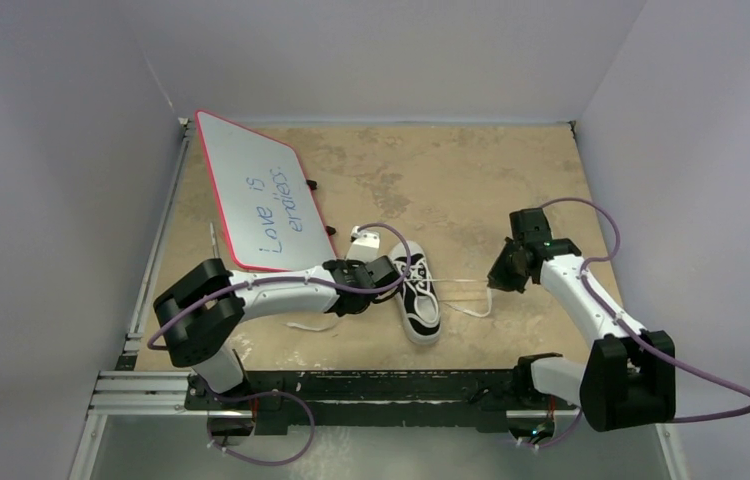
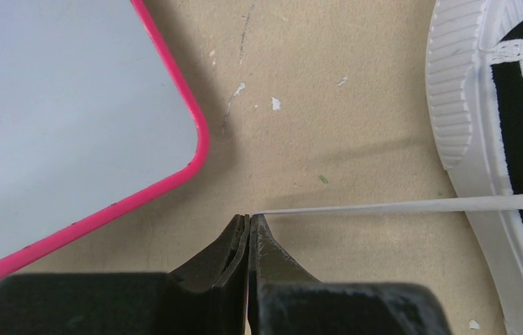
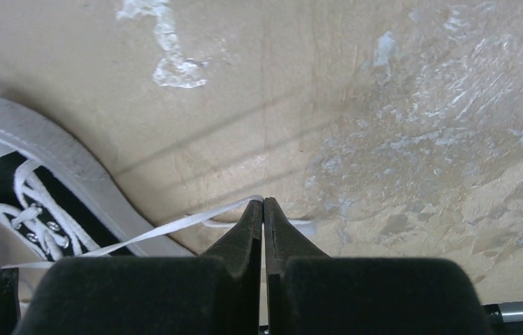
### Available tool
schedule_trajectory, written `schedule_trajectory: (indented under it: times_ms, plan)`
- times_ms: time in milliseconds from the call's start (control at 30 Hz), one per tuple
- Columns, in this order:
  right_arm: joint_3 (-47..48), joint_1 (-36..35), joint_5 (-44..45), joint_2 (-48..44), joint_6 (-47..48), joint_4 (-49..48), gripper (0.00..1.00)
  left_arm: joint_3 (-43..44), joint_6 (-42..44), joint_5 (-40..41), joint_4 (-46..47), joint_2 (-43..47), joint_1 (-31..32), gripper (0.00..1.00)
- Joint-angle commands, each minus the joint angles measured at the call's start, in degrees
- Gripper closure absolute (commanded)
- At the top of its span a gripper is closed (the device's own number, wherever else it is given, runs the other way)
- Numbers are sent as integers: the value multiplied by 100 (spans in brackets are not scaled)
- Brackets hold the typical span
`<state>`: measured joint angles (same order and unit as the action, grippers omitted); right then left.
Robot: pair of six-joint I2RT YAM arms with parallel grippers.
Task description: Tie the shoes
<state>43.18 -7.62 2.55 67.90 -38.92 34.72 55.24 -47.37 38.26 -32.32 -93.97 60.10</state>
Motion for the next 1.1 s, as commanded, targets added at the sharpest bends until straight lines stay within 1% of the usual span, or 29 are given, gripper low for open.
schedule_trajectory:
  times_ms: [0, 33, 67, 133, 267, 333, 433, 500, 600, 700, 767, 900, 967, 1067]
  plan:
    - [-104, 295, 382, 190, 290, -287, 100, -233, 248, 5, -152, -134, -50, 100]
    - [-72, 293, 450, 197, 339, -320, 100, -245, 365, -23, -14, -127, -46, 100]
    - [47, 289, 517, 174, 443, -342, 100, -251, 512, -216, 197, -64, -50, 100]
    - [315, 281, 657, 74, 952, -475, 100, -243, 902, -481, 654, 182, -49, 100]
    - [637, 201, -209, -250, 1578, -699, 100, -309, 1230, -943, 1374, 801, -69, 100]
    - [580, 186, -1007, -368, 1798, -879, 100, -568, 1383, -1465, 1932, 1176, -114, 100]
    - [477, 164, -2082, -365, 1964, -998, 100, -1105, 1531, -2063, 3042, 1799, -121, 100]
    - [513, 151, -2367, -373, 1917, -819, 100, -1332, 1696, -2304, 3618, 2113, -121, 100]
    - [604, 151, -2622, -504, 1784, -684, 100, -1266, 2039, -2372, 3821, 2079, -130, 100]
    - [803, 154, -2531, -504, 1645, -342, 100, -870, 2258, -2245, 3585, 1763, -138, 100]
    - [969, 154, -2343, -434, 1608, -62, 100, -809, 2335, -2229, 3572, 1653, -134, 100]
    - [1284, 155, -2190, -265, 1644, 385, 100, -989, 2432, -2493, 4026, 1715, -134, 100]
    - [1393, 155, -1881, -104, 1518, 674, 100, -970, 2522, -2558, 4076, 1673, -138, 100]
    - [1564, 155, -1190, 360, 1205, 1525, 100, -828, 2614, -2410, 3833, 1531, -147, 100]
